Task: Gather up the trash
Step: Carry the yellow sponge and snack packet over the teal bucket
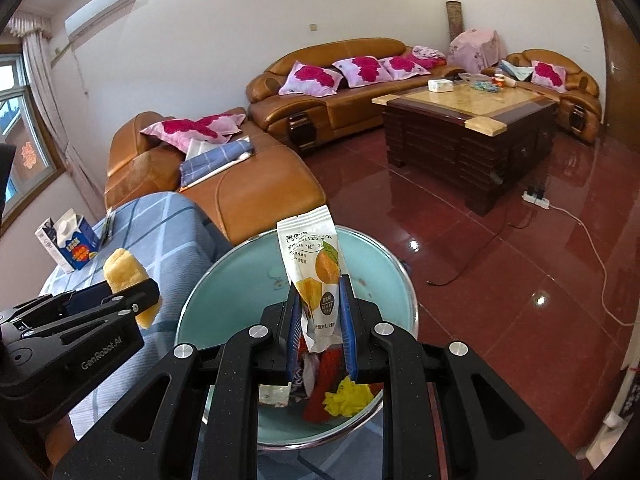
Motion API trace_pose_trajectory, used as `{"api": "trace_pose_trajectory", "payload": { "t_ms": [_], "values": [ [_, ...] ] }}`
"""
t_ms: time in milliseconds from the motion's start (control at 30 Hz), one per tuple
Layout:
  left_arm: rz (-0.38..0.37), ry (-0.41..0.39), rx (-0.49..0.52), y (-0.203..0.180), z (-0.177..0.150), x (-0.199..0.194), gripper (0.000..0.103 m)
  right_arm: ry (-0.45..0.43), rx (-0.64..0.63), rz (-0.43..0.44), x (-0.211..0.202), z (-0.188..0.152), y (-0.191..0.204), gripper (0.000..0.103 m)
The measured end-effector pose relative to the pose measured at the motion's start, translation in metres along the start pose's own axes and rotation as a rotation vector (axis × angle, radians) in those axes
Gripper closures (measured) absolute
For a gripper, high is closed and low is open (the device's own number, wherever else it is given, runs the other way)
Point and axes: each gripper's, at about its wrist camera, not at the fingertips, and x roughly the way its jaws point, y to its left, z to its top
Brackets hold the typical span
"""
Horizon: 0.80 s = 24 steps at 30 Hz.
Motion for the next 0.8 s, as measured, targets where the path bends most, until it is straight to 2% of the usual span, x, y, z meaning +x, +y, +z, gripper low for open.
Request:
{"api": "trace_pose_trajectory", "payload": {
  "t_ms": [333,800],
  "values": [
    [-0.019,0.031,0.022,-0.016,0.002,0.02,0.062,0.023,0.017,-0.048,0.014,-0.002,-0.012,0.084],
    [-0.05,0.079,0.039,-0.031,0.003,0.048,0.062,0.082,0.038,-0.069,0.036,-0.009,-0.023,0.084]
  ]
}}
